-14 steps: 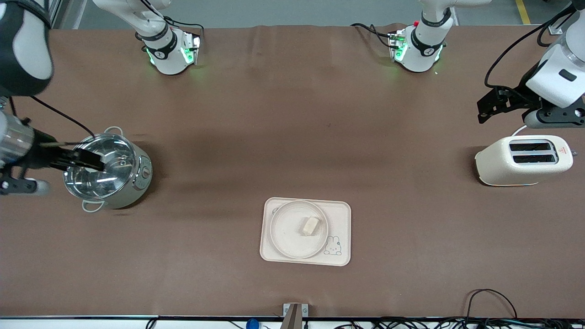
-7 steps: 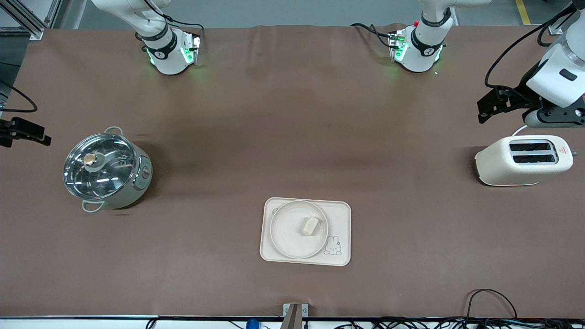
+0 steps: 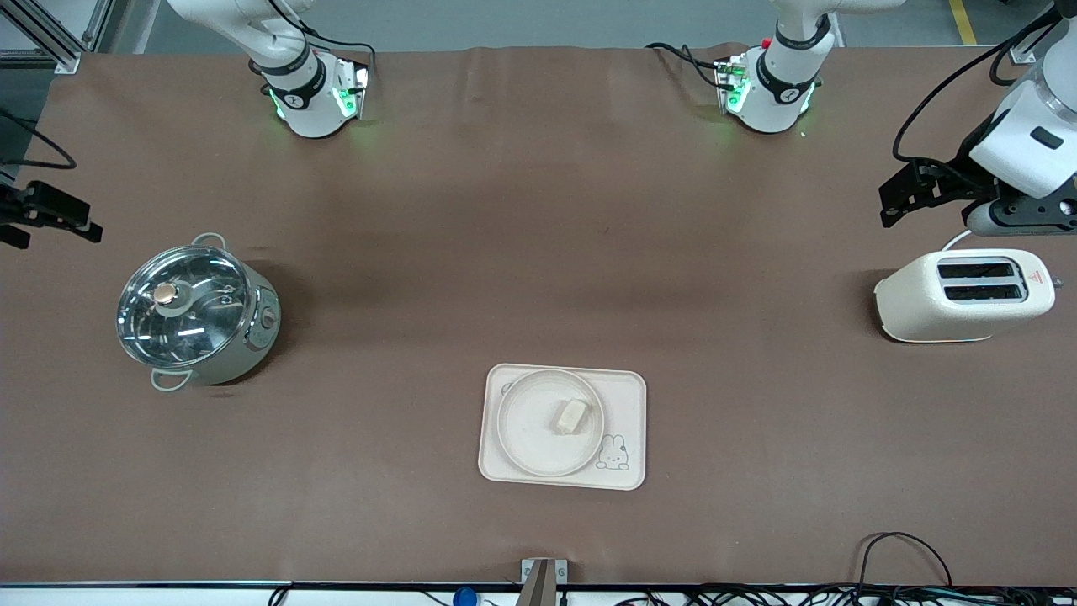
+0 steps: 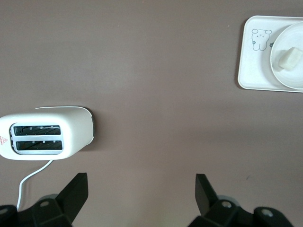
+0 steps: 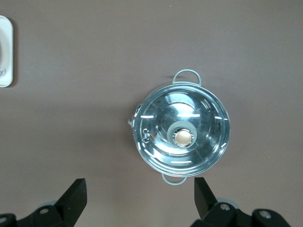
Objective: Place bun in plate and plate on tray
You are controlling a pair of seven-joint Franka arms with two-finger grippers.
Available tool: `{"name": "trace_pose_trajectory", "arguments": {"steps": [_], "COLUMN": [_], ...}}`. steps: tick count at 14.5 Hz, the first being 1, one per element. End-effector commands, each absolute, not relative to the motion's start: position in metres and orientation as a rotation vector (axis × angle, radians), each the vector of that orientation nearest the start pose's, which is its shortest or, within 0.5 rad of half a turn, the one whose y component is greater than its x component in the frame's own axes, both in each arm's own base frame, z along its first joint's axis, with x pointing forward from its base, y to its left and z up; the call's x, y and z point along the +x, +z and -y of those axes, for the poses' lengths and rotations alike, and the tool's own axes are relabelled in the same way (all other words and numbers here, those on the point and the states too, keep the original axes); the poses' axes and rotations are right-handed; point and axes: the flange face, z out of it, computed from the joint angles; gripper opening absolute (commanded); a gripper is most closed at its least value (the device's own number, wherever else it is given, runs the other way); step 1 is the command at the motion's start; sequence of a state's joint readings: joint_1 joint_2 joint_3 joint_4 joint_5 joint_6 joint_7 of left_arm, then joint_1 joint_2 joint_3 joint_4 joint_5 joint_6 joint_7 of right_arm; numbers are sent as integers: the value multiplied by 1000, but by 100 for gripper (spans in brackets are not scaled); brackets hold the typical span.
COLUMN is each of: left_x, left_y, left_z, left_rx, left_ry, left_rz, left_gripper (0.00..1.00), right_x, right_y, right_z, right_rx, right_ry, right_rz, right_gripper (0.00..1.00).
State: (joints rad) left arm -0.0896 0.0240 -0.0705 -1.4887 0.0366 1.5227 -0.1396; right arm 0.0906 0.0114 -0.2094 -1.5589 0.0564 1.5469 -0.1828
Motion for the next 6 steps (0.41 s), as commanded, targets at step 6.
{"name": "trace_pose_trajectory", "arguments": {"steps": [6], "left_x": [554], "left_y": [651], "left_z": [76], "left_rx": [-3125], "left_ry": [-35], "left_rz": [-19], "left_gripper": [100], "right_x": [535], "right_y": [620], "right_z": [47], "right_rx": [-3103], "right_ry": [53], "right_rz": [74], "right_gripper": [100]}}
